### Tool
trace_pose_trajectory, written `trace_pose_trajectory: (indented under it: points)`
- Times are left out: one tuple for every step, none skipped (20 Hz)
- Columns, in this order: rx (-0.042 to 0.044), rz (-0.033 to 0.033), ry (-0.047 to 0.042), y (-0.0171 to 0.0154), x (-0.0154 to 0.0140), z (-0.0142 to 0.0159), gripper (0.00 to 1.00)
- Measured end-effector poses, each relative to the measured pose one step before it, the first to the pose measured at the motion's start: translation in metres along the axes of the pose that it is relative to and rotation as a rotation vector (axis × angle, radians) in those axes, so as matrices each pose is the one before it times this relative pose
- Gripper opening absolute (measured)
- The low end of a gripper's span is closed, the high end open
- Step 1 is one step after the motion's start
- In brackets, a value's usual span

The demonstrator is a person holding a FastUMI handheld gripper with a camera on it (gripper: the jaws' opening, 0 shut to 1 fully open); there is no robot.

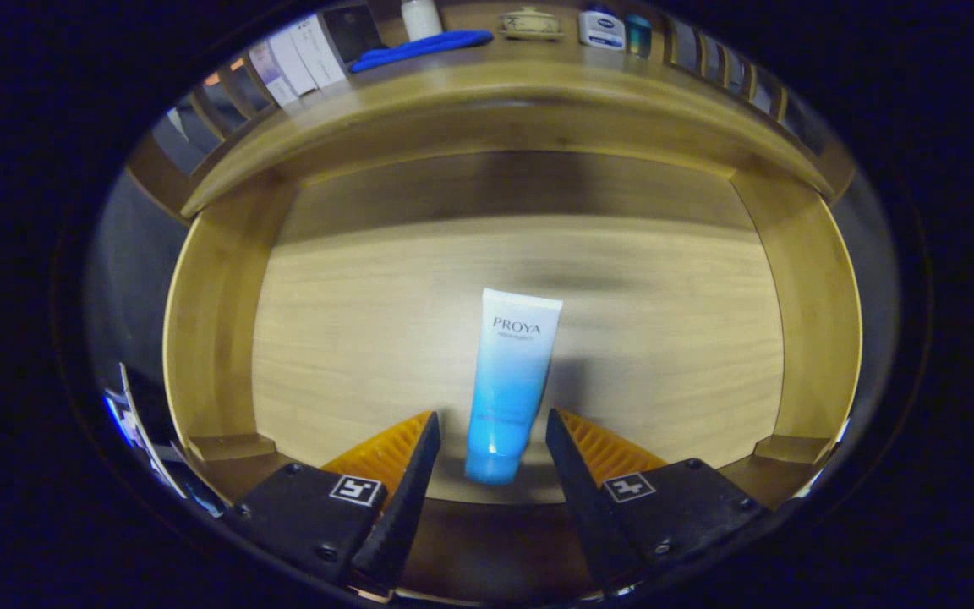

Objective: Pull open the drawer, take out the items inside it, and place them on the countertop above the cabinet.

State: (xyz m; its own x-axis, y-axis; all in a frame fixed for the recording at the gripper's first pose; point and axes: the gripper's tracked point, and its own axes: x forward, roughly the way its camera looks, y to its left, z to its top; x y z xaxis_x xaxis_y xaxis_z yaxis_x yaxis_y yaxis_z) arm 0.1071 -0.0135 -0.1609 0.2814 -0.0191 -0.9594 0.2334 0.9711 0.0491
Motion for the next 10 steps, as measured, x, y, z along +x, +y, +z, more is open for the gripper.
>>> trace_pose_trajectory:
  points:
    - [0.00564, -0.00814, 0.00925, -0.00018, 0.00420, -0.00134, 0.78]
    - [0.00872, 0.00342, 0.01337, 0.00004, 0.00256, -0.00075, 0.72]
    - [0.01306, -0.00504, -0.01152, 0.00006, 0.00171, 0.00146, 0.69]
    - [-0.00807, 0.00280, -0.03082, 0.00046, -0.00127, 0.00731, 0.66]
    - [0.00119, -0.00488, -0.02292, -0.00335, 0.00209, 0.00342, 0.63]
    - [0.00954, -0.00211, -0.00372, -0.00039, -0.00439, 0.00048, 0.58]
    - [0.00305, 0.00008, -0.00245, -0.00114, 0.00336, -0.00042, 0.54]
    - [0.00253, 0.00066, -0.00379, -0.00042, 0.00020, 0.00064, 0.49]
    - [0.00586, 0.00210, 0.00860, -0.00070, -0.00100, -0.00253, 0.47]
    - [0.01017, 0.00698, 0.00803, 0.00027, -0.00133, -0.00057, 0.46]
